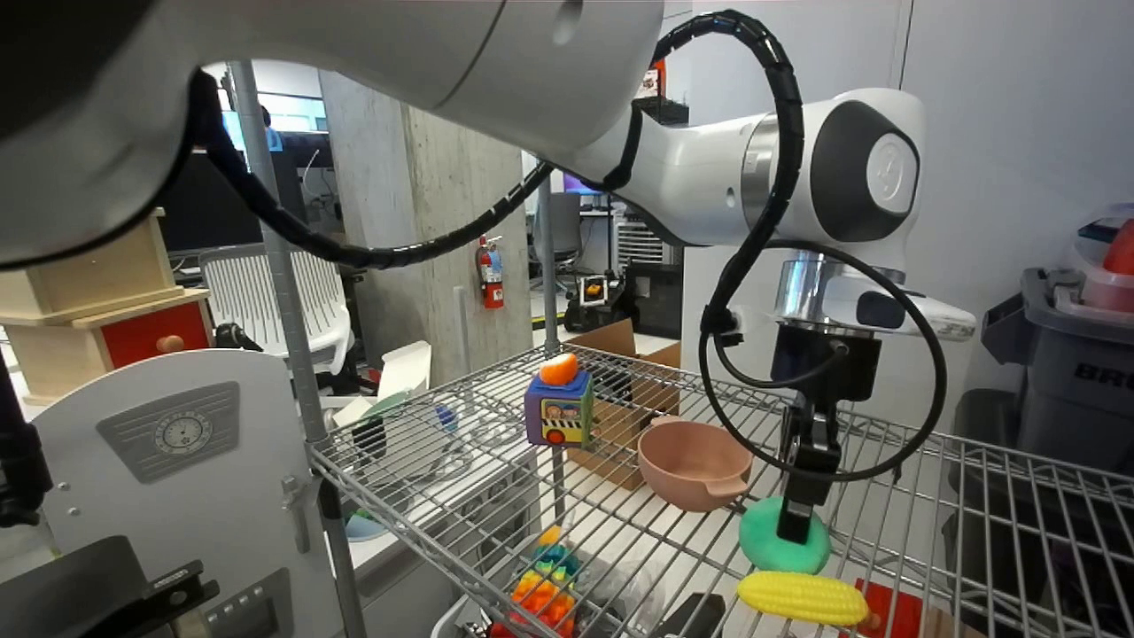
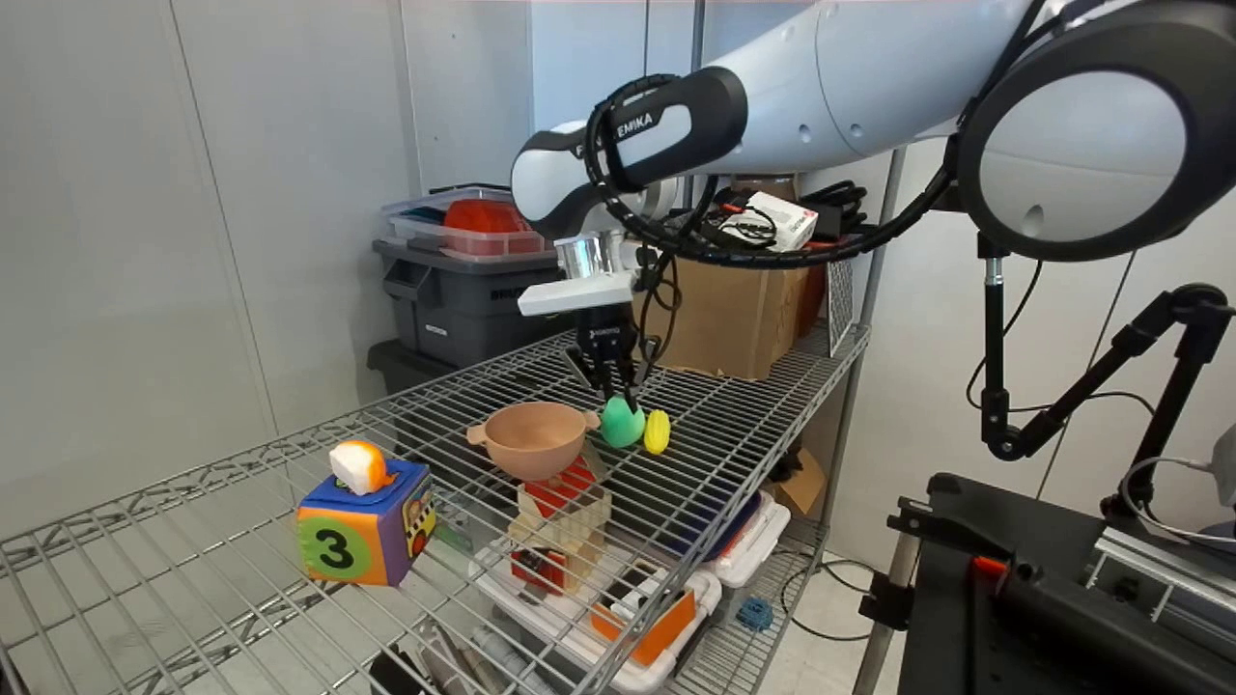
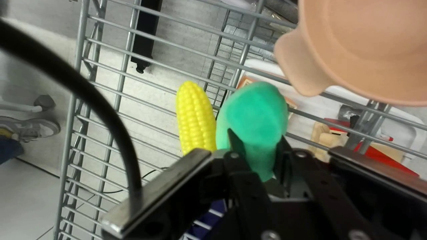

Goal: Put the green object inside the bowl

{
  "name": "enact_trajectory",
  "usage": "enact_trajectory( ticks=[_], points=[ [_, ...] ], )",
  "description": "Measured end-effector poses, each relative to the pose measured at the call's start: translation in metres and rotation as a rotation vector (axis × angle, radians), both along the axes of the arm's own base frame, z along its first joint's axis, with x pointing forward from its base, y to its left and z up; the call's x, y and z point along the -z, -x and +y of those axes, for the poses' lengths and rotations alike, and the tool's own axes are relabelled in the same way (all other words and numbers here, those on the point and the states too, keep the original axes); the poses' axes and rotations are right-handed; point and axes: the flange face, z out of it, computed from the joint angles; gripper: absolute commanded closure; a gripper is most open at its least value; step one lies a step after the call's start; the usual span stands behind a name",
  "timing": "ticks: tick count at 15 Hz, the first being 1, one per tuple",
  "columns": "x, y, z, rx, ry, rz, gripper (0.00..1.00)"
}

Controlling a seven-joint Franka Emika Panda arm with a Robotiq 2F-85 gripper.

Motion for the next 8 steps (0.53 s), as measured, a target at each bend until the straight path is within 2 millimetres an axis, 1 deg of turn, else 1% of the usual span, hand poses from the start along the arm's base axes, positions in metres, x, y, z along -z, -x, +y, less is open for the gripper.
enact_trajectory(
  ticks=[1, 2, 5, 8],
  points=[
    [0.000, 0.000, 0.000, -0.001, 0.002, 0.000, 0.95],
    [-0.001, 0.000, 0.000, -0.001, 0.003, -0.002, 0.99],
    [-0.008, -0.003, 0.003, -0.008, -0.008, -0.013, 0.96],
    [-0.028, -0.010, 0.011, -0.028, -0.038, -0.044, 0.96]
  ],
)
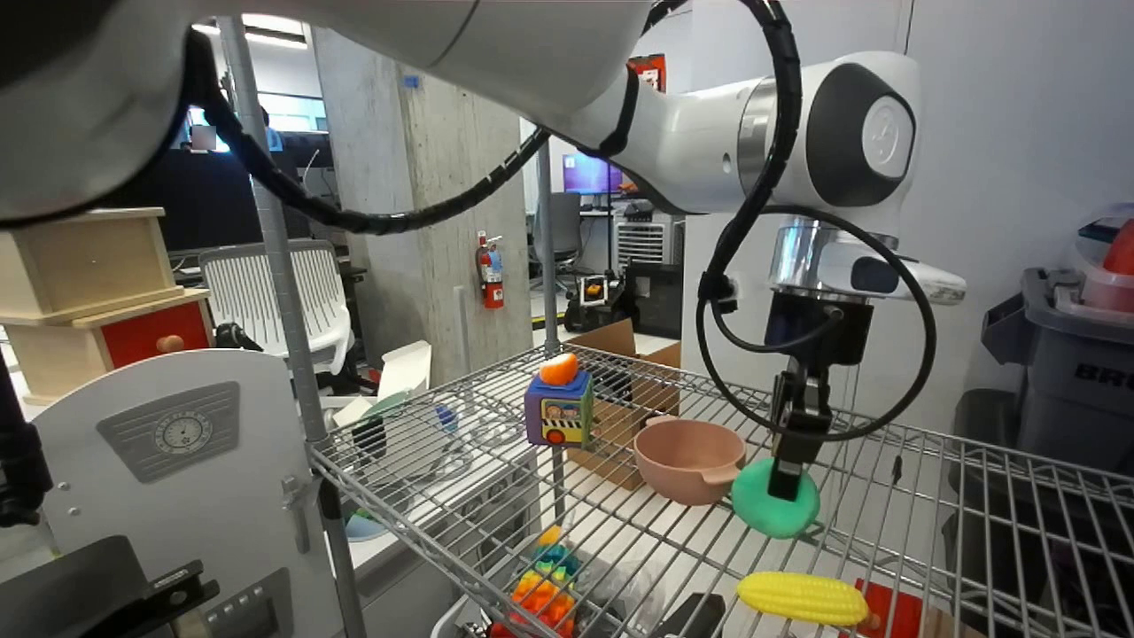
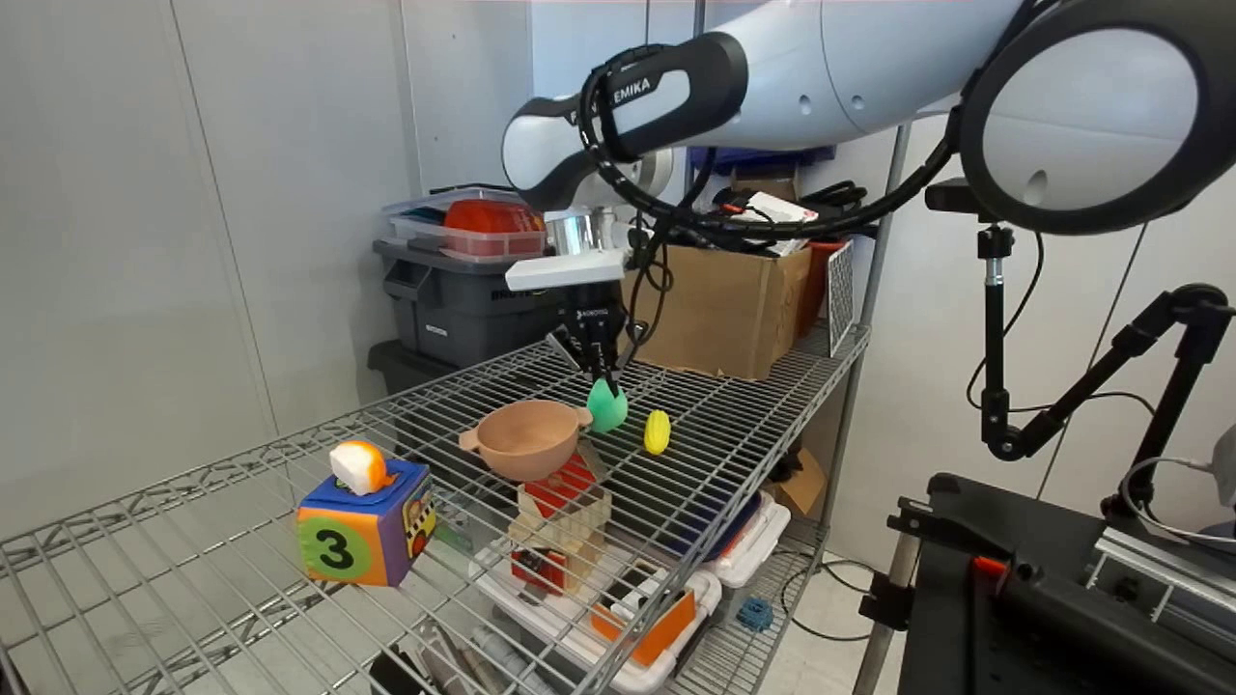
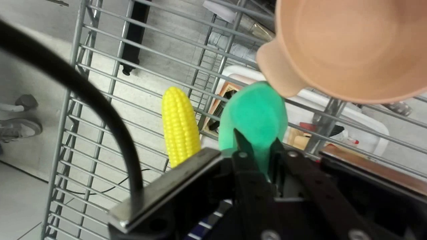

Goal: Put the green object inside the bowl

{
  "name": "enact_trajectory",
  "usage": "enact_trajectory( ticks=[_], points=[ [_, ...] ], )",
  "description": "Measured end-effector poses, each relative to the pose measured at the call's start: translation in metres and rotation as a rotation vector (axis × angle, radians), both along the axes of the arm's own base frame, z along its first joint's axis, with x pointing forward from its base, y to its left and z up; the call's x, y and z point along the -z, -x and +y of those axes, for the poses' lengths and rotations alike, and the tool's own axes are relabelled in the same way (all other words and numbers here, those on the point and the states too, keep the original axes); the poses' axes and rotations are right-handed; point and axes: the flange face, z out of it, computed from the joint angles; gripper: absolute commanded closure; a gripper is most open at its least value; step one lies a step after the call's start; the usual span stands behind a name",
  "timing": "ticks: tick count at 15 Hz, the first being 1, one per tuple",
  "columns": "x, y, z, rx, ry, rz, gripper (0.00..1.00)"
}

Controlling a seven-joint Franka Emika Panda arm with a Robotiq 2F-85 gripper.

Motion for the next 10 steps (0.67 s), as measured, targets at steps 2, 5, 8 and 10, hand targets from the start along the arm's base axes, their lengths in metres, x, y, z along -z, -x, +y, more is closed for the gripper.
enact_trajectory(
  ticks=[2, 5, 8, 10],
  points=[
    [-0.019, -0.005, 0.004, -0.011, -0.018, -0.024, 0.96],
    [-0.043, -0.009, 0.008, -0.027, -0.040, -0.052, 0.96],
    [-0.059, -0.011, 0.013, -0.044, -0.060, -0.062, 0.96],
    [-0.068, -0.013, 0.019, -0.060, -0.078, -0.074, 0.96]
  ],
)
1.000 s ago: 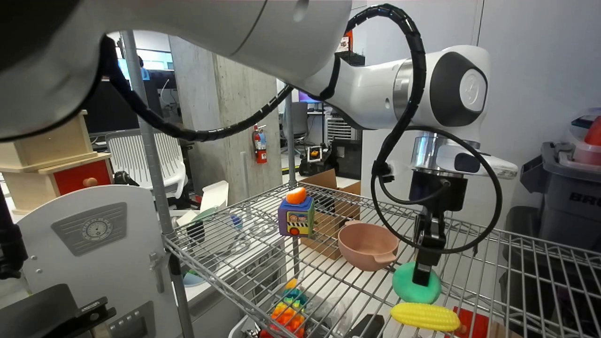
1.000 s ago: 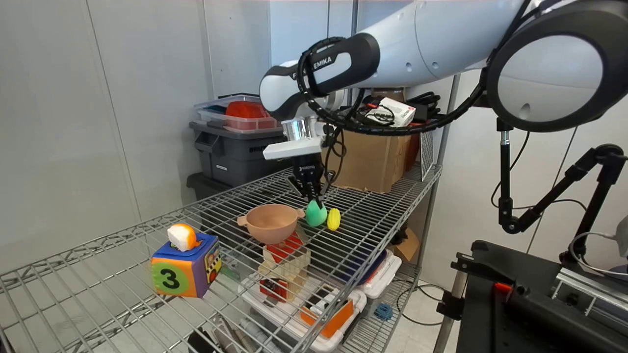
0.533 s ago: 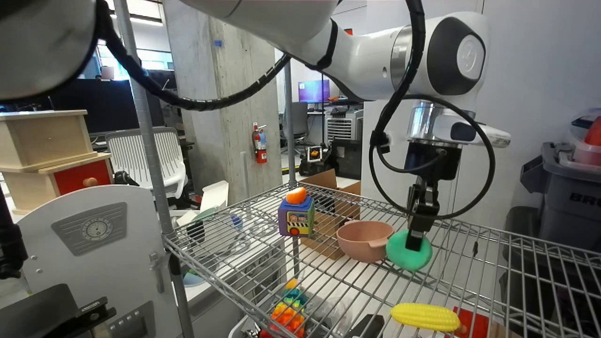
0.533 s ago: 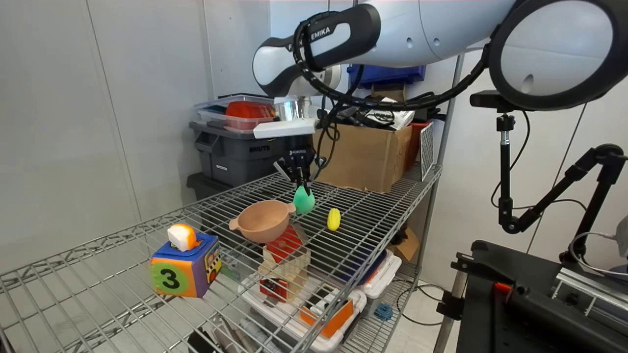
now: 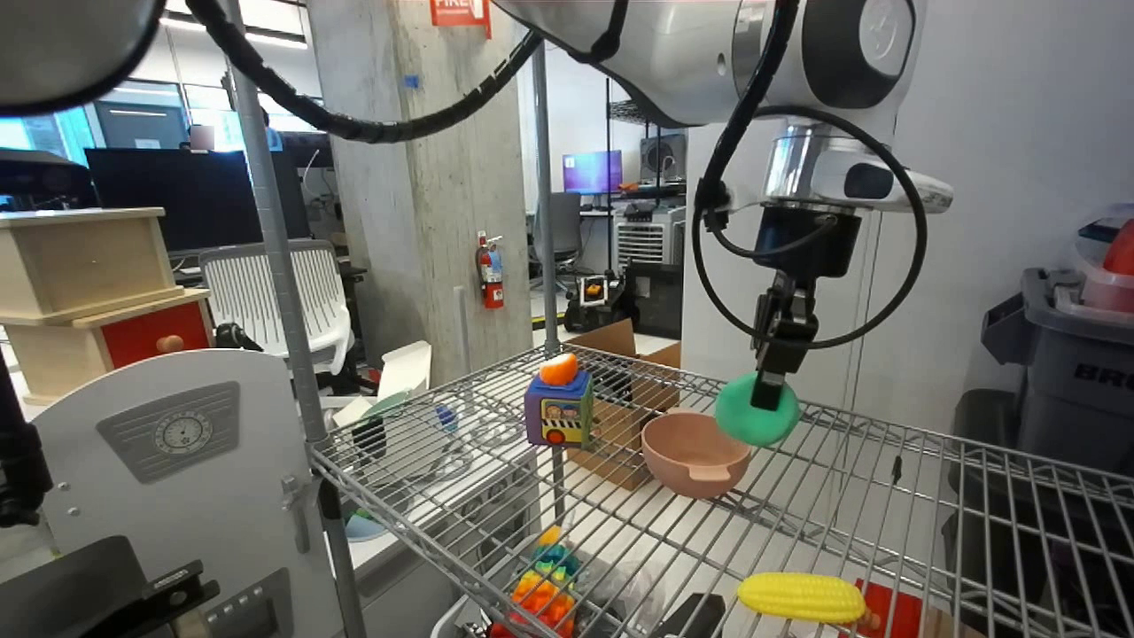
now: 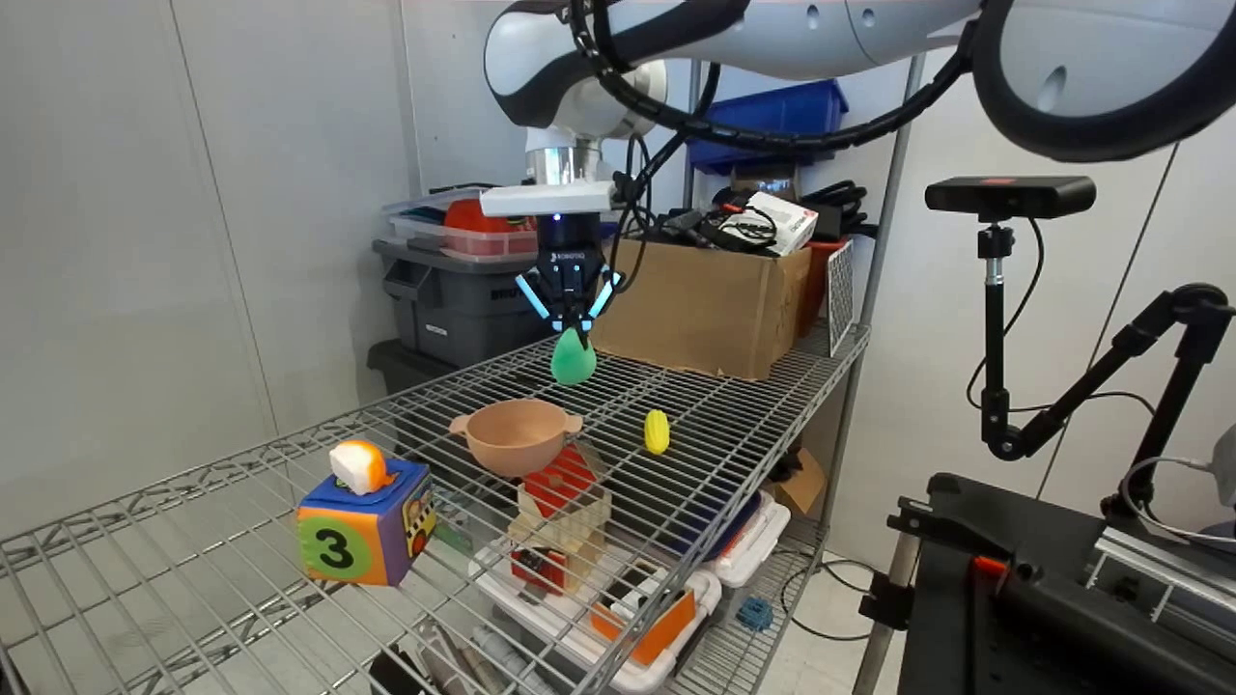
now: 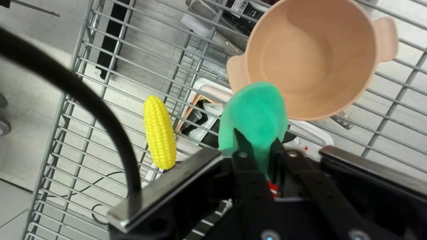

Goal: Put the green object inside the bowl

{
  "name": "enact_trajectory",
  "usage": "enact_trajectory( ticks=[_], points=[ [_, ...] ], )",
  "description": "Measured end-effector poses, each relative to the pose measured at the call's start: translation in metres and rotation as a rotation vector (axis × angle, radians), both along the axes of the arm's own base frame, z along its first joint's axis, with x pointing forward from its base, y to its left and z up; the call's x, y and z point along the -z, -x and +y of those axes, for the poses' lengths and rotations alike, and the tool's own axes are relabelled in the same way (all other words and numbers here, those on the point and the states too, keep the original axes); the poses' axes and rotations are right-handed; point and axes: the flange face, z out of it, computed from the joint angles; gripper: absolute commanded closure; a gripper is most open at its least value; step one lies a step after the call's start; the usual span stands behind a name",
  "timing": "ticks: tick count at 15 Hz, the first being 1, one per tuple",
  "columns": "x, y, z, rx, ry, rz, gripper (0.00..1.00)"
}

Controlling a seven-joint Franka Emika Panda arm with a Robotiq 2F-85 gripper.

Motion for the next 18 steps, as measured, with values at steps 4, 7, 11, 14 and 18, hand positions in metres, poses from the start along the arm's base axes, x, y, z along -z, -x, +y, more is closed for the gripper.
enact_trajectory(
  ticks=[4, 7, 11, 14, 18],
  points=[
    [-0.007, -0.005, 0.023, -0.041, -0.026, -0.014, 0.96],
    [-0.001, -0.006, 0.047, -0.072, -0.037, -0.004, 0.96],
    [0.015, -0.006, 0.074, -0.108, -0.041, 0.018, 0.96],
    [0.027, -0.004, 0.076, -0.115, -0.044, 0.033, 0.96],
    [0.032, -0.003, 0.069, -0.113, -0.046, 0.038, 0.96]
  ],
)
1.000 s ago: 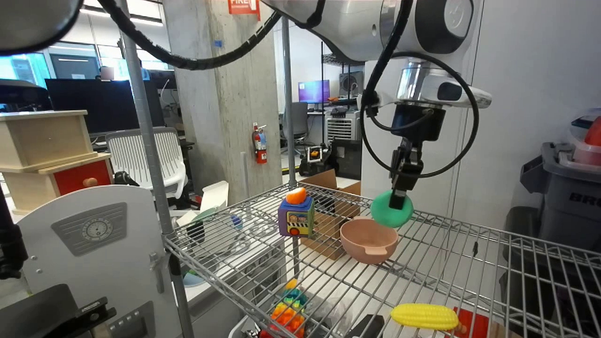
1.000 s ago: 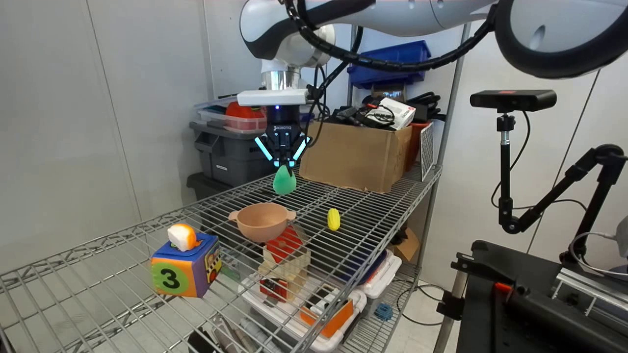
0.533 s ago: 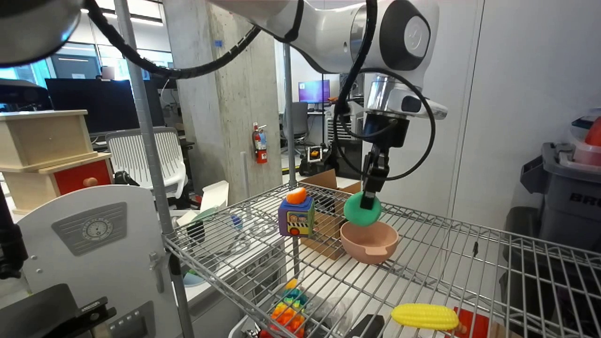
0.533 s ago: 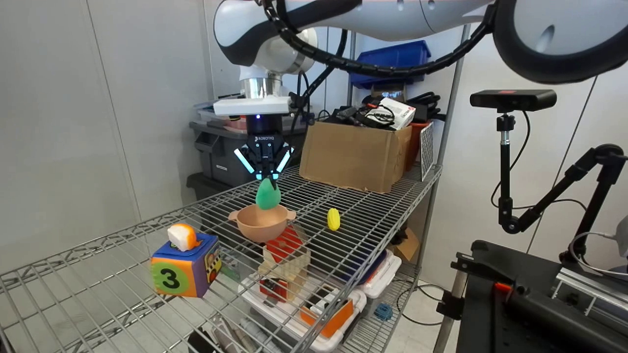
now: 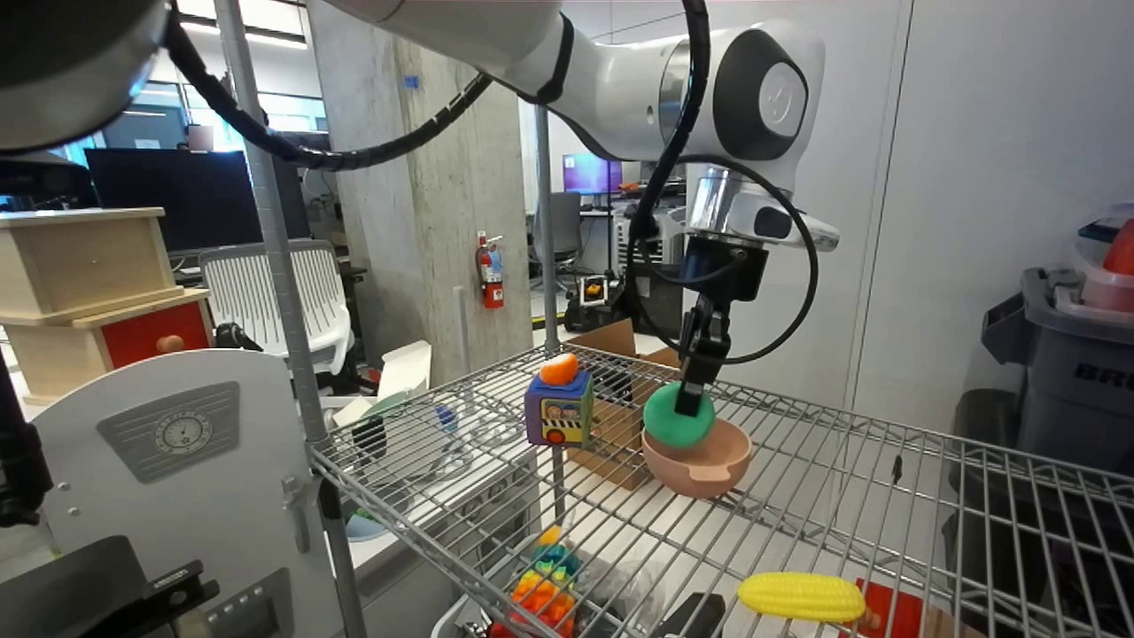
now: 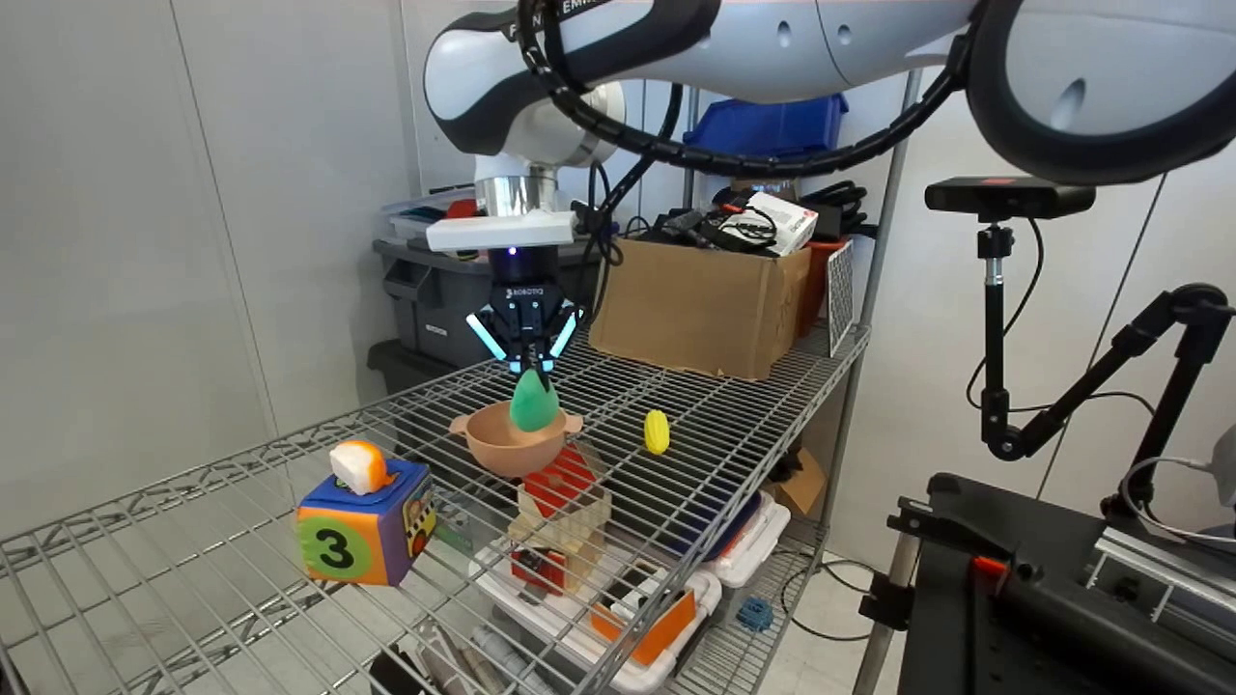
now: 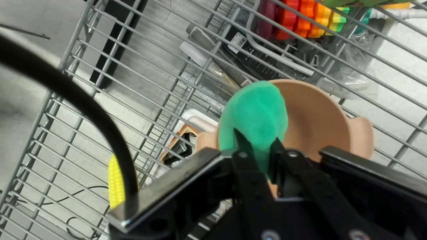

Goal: Put the green object inside the bowl

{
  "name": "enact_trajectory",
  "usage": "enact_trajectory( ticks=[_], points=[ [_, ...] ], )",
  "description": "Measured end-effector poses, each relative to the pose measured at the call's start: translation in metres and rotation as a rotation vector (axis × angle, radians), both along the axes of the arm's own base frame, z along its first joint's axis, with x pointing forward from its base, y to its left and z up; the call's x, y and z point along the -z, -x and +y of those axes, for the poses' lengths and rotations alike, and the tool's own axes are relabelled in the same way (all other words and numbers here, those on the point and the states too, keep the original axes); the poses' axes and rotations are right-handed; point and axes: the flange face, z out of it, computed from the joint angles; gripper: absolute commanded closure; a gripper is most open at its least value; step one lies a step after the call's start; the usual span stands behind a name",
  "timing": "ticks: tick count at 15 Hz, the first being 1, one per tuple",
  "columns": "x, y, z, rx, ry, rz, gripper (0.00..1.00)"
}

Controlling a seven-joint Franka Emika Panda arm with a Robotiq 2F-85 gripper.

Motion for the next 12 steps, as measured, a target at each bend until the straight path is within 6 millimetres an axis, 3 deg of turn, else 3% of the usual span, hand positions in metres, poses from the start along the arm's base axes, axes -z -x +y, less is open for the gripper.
enact_trajectory(
  ticks=[1, 2, 10, 12],
  points=[
    [0.0005, 0.0001, -0.0007, 0.000, 0.000, 0.000, 0.61],
    [0.0007, 0.0002, -0.0012, 0.001, 0.000, 0.001, 0.60],
    [-0.0003, -0.0001, -0.0014, 0.001, 0.000, -0.002, 0.02],
    [-0.0004, -0.0001, -0.0014, 0.001, 0.000, -0.002, 0.00]
  ],
)
